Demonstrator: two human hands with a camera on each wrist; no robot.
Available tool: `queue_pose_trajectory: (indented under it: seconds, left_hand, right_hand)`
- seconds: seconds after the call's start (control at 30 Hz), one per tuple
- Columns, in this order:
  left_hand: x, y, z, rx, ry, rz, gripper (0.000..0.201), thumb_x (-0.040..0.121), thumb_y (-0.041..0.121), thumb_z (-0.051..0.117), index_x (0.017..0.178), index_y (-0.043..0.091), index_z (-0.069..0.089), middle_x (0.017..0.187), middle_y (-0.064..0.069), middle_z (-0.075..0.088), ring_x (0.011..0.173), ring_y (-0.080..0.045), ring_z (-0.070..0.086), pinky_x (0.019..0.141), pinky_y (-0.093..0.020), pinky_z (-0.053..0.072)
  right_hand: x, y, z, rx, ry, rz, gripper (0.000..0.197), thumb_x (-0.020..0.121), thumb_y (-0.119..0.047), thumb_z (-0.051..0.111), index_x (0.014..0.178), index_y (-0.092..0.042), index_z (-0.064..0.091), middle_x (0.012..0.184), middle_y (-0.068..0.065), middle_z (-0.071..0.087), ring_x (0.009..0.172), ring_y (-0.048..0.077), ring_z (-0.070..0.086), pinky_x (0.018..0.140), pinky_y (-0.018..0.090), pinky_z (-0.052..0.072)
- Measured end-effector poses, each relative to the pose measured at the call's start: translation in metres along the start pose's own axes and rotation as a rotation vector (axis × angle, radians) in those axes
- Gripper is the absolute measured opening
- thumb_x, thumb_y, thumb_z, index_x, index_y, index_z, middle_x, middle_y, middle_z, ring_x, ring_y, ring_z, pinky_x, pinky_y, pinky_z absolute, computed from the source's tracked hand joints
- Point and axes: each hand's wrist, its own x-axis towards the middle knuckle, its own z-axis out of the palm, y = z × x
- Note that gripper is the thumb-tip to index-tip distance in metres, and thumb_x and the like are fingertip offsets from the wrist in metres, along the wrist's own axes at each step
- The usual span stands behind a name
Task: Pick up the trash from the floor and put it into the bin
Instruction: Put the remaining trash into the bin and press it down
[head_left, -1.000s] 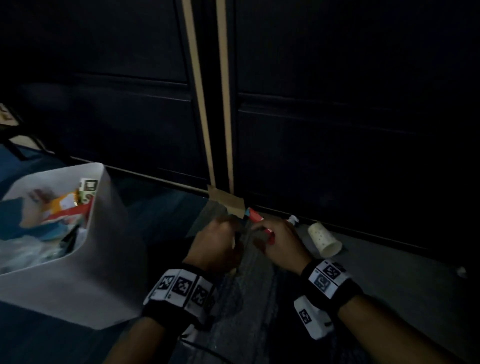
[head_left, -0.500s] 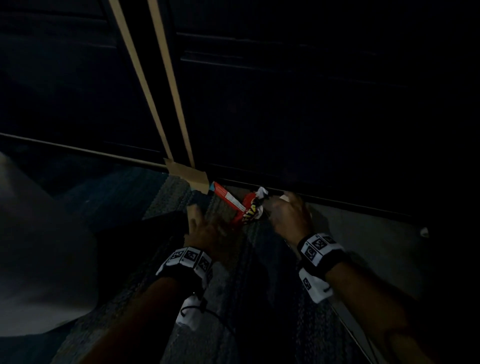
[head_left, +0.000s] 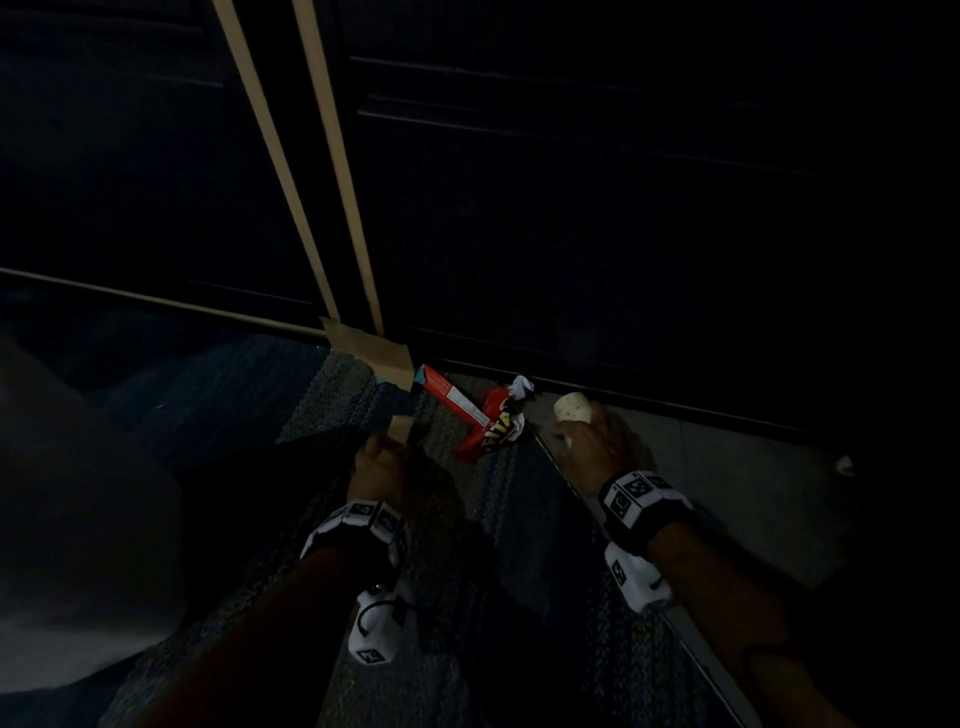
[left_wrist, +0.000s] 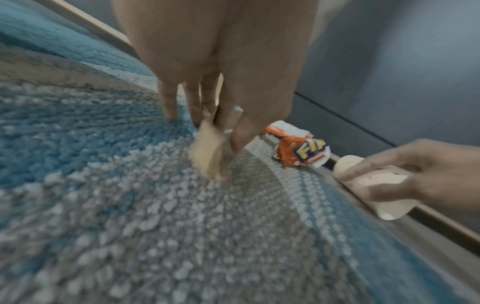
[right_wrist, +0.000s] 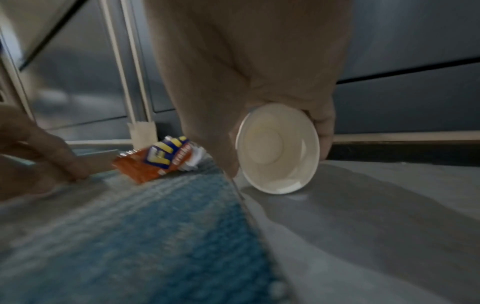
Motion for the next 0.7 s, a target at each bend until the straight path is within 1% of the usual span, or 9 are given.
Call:
queue_pose_trajectory:
  seconds: [0.07, 0.13, 0.2, 0.33, 0.43, 0.47, 0.53, 0.6, 0.7]
  left_hand:
    - [-0.003, -0.001, 0.0, -0.017, 0.006, 0.004, 0.047, 0.089, 0.027, 0.063, 0.131, 0.007, 0.053, 0.142, -0.018, 0.037, 0.128, -0.037, 0.037, 0.101, -0.041, 0.039]
    - [-0.005, 0.002, -0.005, -0.038, -0.018, 0.04, 0.04, 0.093, 0.024, 0.058, 0.128, 0.006, 0.057, 0.137, -0.018, 0.042, 0.126, -0.036, 0.039, 0.097, -0.037, 0.038]
    - [-0.008, 0.007, -0.013, -0.071, 0.039, 0.084, 0.031, 0.094, 0.021, 0.057, 0.122, 0.009, 0.063, 0.127, -0.014, 0.048, 0.115, -0.035, 0.047, 0.089, -0.037, 0.041]
    - [-0.018, 0.015, -0.043, -0.133, 0.193, 0.158, 0.031, 0.084, 0.006, 0.062, 0.114, 0.007, 0.066, 0.12, -0.016, 0.057, 0.108, -0.034, 0.054, 0.085, -0.036, 0.046]
    - [-0.028, 0.018, -0.074, -0.177, 0.304, 0.198, 0.038, 0.084, 0.001, 0.055, 0.121, 0.011, 0.061, 0.116, -0.011, 0.056, 0.096, -0.028, 0.057, 0.071, -0.028, 0.041]
    - [-0.032, 0.018, -0.085, -0.212, 0.339, 0.205, 0.038, 0.086, 0.001, 0.054, 0.122, 0.011, 0.06, 0.114, -0.01, 0.056, 0.093, -0.026, 0.057, 0.071, -0.026, 0.041]
    - [-0.041, 0.015, -0.107, -0.27, 0.409, 0.237, 0.028, 0.088, 0.005, 0.056, 0.114, 0.01, 0.063, 0.108, -0.01, 0.057, 0.09, -0.026, 0.057, 0.074, -0.026, 0.045]
    - [-0.052, 0.012, -0.128, -0.216, 0.498, 0.277, 0.021, 0.088, 0.015, 0.055, 0.107, 0.011, 0.065, 0.101, -0.008, 0.061, 0.091, -0.024, 0.057, 0.073, -0.019, 0.035]
    - [-0.076, 0.005, -0.162, -0.202, 0.601, 0.343, 0.029, 0.083, 0.015, 0.054, 0.11, 0.013, 0.064, 0.089, -0.004, 0.062, 0.084, -0.021, 0.054, 0.066, -0.019, 0.029]
  right_hand:
    - [-0.001, -0.002, -0.001, 0.024, -0.015, -0.009, 0.049, 0.088, -0.034, 0.065, 0.134, -0.021, 0.054, 0.155, 0.014, 0.022, 0.134, 0.037, 0.034, 0.11, 0.039, 0.034]
    - [-0.004, -0.006, -0.001, 0.005, -0.001, -0.049, 0.042, 0.087, -0.03, 0.065, 0.128, -0.023, 0.06, 0.152, 0.014, 0.027, 0.13, 0.037, 0.039, 0.107, 0.038, 0.038]
    - [-0.012, -0.014, -0.006, 0.005, 0.043, -0.07, 0.037, 0.087, -0.025, 0.062, 0.124, -0.021, 0.063, 0.146, 0.016, 0.034, 0.124, 0.038, 0.045, 0.102, 0.038, 0.043]
    - [-0.025, -0.04, -0.022, 0.086, 0.157, -0.155, 0.031, 0.088, -0.017, 0.059, 0.118, -0.022, 0.066, 0.141, 0.015, 0.036, 0.116, 0.037, 0.048, 0.096, 0.039, 0.046]
    - [-0.035, -0.07, -0.036, 0.216, 0.203, -0.205, 0.033, 0.089, -0.015, 0.061, 0.12, -0.024, 0.066, 0.143, 0.014, 0.035, 0.119, 0.037, 0.048, 0.098, 0.045, 0.048]
    - [-0.038, -0.081, -0.041, 0.259, 0.218, -0.226, 0.033, 0.089, -0.014, 0.061, 0.12, -0.025, 0.066, 0.144, 0.013, 0.035, 0.121, 0.037, 0.047, 0.097, 0.045, 0.049]
    - [-0.046, -0.106, -0.052, 0.341, 0.241, -0.279, 0.034, 0.09, -0.014, 0.06, 0.122, -0.027, 0.066, 0.143, 0.011, 0.035, 0.123, 0.033, 0.046, 0.098, 0.042, 0.05]
    - [-0.056, -0.132, -0.064, 0.426, 0.285, -0.358, 0.038, 0.09, -0.013, 0.06, 0.123, -0.03, 0.065, 0.139, 0.008, 0.038, 0.124, 0.028, 0.046, 0.1, 0.038, 0.048]
    - [-0.075, -0.172, -0.081, 0.558, 0.343, -0.447, 0.046, 0.087, -0.014, 0.064, 0.127, -0.036, 0.062, 0.13, 0.005, 0.046, 0.12, 0.024, 0.05, 0.101, 0.037, 0.048]
